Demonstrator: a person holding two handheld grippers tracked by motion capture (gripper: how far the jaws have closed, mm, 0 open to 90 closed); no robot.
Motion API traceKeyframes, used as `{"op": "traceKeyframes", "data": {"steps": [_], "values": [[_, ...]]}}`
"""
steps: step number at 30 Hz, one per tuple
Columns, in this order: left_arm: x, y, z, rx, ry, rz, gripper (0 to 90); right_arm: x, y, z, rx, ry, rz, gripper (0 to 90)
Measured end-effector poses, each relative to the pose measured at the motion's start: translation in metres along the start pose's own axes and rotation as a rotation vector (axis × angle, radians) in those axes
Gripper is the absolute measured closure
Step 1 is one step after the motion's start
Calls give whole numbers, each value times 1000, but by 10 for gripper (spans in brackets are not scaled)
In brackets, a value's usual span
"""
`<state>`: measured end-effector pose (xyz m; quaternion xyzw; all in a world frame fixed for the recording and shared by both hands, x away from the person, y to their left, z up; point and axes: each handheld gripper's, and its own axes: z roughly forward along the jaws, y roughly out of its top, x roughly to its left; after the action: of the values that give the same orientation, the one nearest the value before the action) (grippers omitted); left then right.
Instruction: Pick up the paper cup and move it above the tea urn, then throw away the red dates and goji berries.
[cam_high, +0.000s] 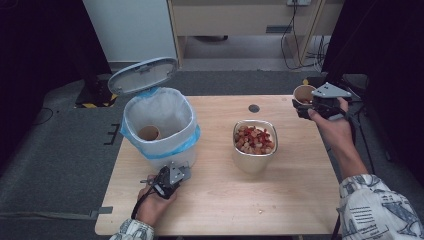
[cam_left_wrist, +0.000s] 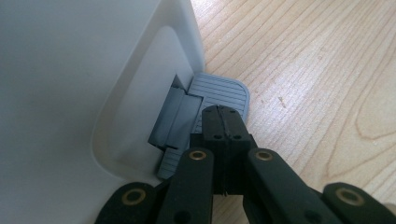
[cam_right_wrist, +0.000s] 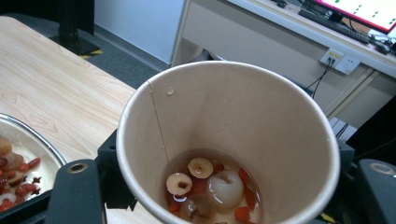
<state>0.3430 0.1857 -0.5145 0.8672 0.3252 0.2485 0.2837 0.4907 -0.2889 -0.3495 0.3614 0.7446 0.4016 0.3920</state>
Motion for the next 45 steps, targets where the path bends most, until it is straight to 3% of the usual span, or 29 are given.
{"op": "traceKeyframes", "data": {"steps": [13, 27, 31, 36, 38, 45], "values": [[0, 0, 0, -4, 0, -5, 900, 16, 26, 13, -21, 29, -76, 280], [0, 0, 0, -4, 1, -2, 900, 37, 34, 23, -22, 61, -195, 279], [0, 0, 0, -3, 2, 1, 900, 38, 35, 25, -23, 51, -201, 279], [0, 0, 0, -4, 1, -1, 900, 49, 39, 28, -37, 77, -231, 278], [0, 0, 0, -4, 2, -1, 900, 56, 40, 28, -46, 100, -270, 277], [0, 0, 0, -3, 2, -1, 900, 52, 37, 28, -35, 87, -261, 276]]}}
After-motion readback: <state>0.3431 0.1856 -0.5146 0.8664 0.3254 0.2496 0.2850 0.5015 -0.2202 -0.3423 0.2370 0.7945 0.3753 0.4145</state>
